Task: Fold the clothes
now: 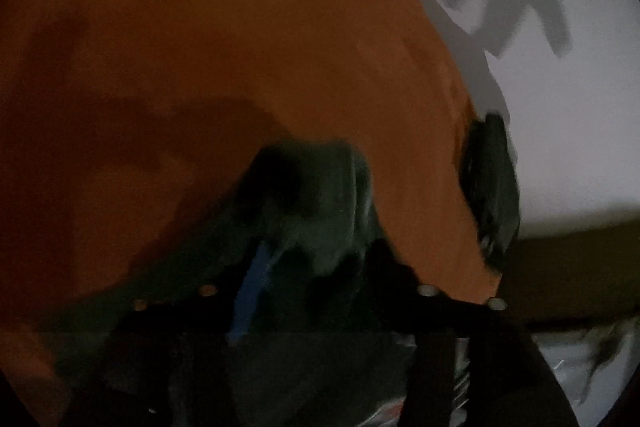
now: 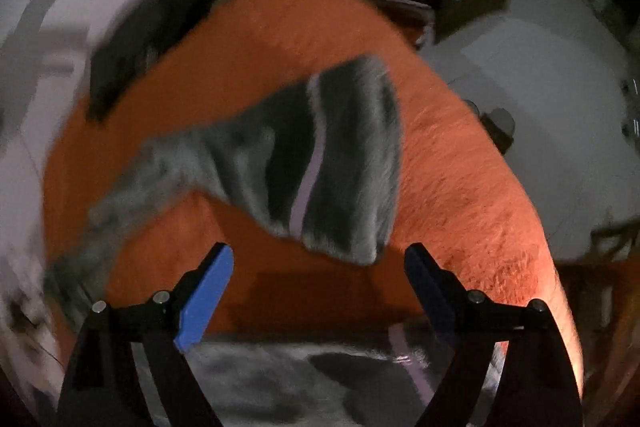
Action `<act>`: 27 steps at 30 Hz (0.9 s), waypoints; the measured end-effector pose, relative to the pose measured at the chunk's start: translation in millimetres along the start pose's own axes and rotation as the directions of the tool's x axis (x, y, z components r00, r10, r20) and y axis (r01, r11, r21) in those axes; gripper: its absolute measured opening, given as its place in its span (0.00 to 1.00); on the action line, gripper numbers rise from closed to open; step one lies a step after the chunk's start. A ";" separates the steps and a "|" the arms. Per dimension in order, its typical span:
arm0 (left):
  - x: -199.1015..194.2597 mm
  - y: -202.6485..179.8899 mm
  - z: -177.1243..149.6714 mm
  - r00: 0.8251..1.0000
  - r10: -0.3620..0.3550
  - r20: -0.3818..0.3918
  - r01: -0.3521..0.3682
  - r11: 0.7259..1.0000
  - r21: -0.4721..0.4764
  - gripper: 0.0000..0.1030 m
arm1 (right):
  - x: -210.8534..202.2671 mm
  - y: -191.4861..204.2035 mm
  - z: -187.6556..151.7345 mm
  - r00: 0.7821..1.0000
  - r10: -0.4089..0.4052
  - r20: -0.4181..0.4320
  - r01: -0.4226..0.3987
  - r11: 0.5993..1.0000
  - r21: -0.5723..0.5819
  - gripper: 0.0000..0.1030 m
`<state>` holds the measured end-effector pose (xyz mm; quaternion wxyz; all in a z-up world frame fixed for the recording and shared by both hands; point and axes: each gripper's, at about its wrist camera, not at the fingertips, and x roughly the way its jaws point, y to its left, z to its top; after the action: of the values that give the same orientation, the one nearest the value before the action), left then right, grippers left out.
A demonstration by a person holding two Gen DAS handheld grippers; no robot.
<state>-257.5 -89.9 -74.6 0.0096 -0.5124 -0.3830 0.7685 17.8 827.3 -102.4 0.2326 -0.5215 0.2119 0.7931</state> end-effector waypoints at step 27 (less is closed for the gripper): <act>101.1 -26.6 21.1 0.985 0.171 -0.023 -0.156 0.939 0.307 0.60 | -150.6 -29.6 115.3 0.914 0.212 0.345 -0.247 0.967 0.061 0.09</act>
<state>-332.3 -42.1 -133.7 0.0336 -0.5537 -0.2160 0.8035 3.6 895.5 76.5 0.1973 -0.3373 0.2698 0.8801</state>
